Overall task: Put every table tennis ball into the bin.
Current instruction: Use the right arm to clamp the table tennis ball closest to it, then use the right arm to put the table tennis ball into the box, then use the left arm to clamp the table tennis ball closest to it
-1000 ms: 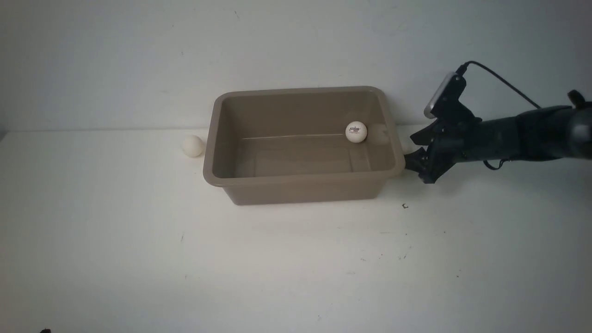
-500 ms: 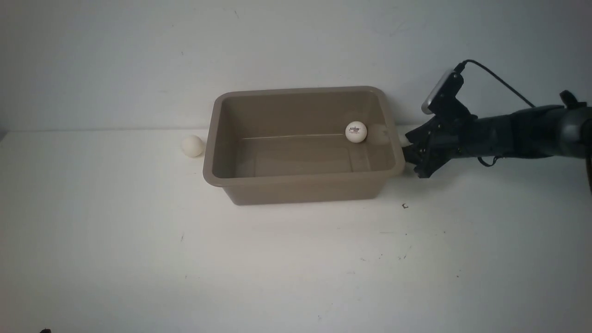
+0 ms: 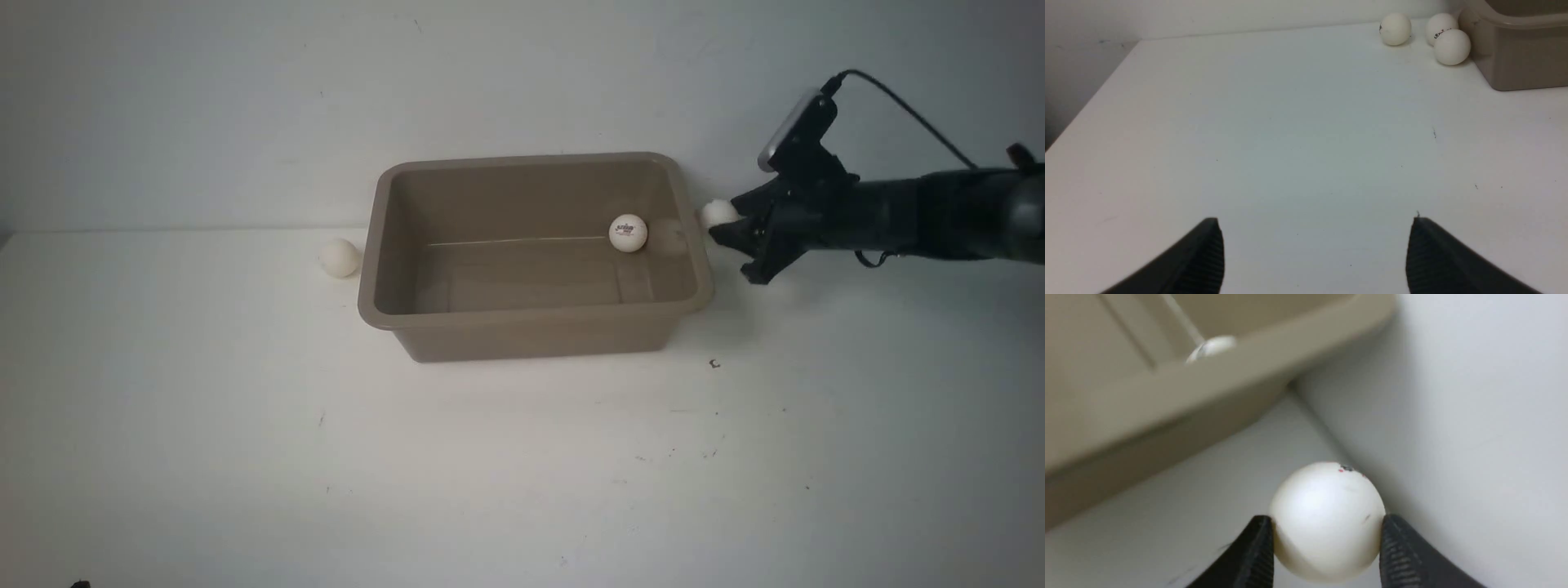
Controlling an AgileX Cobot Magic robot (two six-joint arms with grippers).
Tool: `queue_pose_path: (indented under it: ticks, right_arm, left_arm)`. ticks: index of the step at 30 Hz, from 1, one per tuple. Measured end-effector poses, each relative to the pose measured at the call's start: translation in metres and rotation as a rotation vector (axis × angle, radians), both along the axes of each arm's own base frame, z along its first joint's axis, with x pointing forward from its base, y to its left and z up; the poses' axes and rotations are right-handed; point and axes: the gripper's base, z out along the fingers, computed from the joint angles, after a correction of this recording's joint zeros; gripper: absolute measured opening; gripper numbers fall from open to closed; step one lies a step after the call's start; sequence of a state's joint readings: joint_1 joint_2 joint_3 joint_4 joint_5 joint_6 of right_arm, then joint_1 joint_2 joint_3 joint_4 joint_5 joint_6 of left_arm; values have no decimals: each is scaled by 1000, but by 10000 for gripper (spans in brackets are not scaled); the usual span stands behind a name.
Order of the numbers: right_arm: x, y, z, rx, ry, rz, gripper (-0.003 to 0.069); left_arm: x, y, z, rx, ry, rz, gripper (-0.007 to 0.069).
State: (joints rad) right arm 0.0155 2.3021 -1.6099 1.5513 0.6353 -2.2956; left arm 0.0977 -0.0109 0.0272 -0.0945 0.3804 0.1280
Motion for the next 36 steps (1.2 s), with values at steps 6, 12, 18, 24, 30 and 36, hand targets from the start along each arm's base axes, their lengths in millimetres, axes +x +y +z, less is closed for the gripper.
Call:
queue_pose_path:
  ticks: [6,12,18,24,30,36]
  right_arm:
    - [-13,1,65,98,-74,87,304]
    - [-36,52,81,279,30,332,304]
    - [-35,79,49,174,105,304,304]
    - [-32,84,39,237,169,230,496]
    - [-27,52,78,272,78,137,572]
    - [-44,-44,171,237,-107,-85,567]
  left_arm:
    - [0,0,0,0,0,0,541]
    - [0,0,0,0,0,0,541]
    - [0,0,0,0,0,0,541]
    - [0,0,0,0,0,0,541]
    - [0,0,0,0,0,0,541]
    - [0,0,0,0,0,0,541]
